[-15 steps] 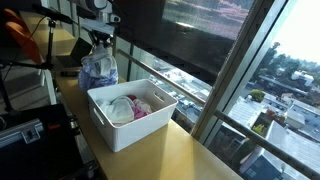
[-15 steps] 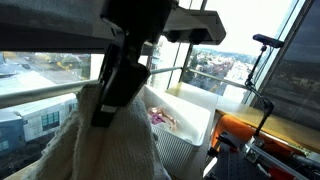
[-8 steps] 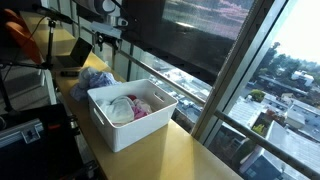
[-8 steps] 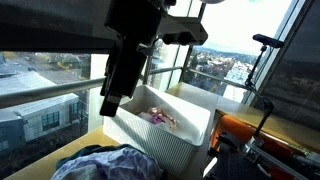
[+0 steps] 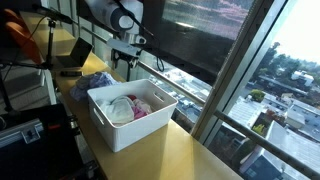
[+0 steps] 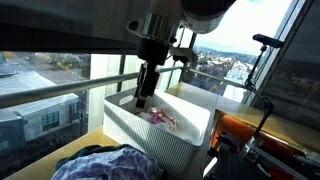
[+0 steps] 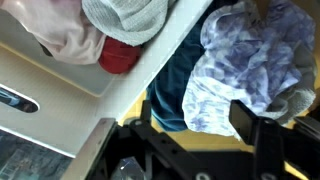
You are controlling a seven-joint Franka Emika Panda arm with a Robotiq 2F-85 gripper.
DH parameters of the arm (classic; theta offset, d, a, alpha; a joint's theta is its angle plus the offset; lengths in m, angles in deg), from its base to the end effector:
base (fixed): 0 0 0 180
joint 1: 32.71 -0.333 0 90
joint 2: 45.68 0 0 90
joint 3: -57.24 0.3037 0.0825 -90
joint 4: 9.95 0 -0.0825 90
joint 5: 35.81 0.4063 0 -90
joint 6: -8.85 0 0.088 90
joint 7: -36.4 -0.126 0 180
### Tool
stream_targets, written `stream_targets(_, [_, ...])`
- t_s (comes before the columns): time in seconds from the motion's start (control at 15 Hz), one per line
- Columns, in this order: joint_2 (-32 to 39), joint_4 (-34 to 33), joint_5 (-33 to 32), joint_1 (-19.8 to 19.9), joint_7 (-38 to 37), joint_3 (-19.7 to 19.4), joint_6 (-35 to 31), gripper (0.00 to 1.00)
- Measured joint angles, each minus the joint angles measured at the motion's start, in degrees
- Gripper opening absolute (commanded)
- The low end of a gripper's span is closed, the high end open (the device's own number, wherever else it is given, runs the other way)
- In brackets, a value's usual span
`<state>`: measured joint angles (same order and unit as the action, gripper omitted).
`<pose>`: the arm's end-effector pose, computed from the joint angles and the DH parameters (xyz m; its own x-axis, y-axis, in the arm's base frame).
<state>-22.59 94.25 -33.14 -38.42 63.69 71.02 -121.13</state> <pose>0.6266 0.2154 0.2851 0.7198 0.6858 0.1076 0.6941 -0.7141 -0.0913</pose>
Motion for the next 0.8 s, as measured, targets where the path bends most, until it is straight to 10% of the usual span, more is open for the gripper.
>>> stream_targets(0.47, [1.5,7.7,0.2,0.5,0.1,0.6,-4.4,0.01])
stream_targets(0.8, [1.7,10.7,0.2,-1.5,-0.5,1.9,-5.4,0.00])
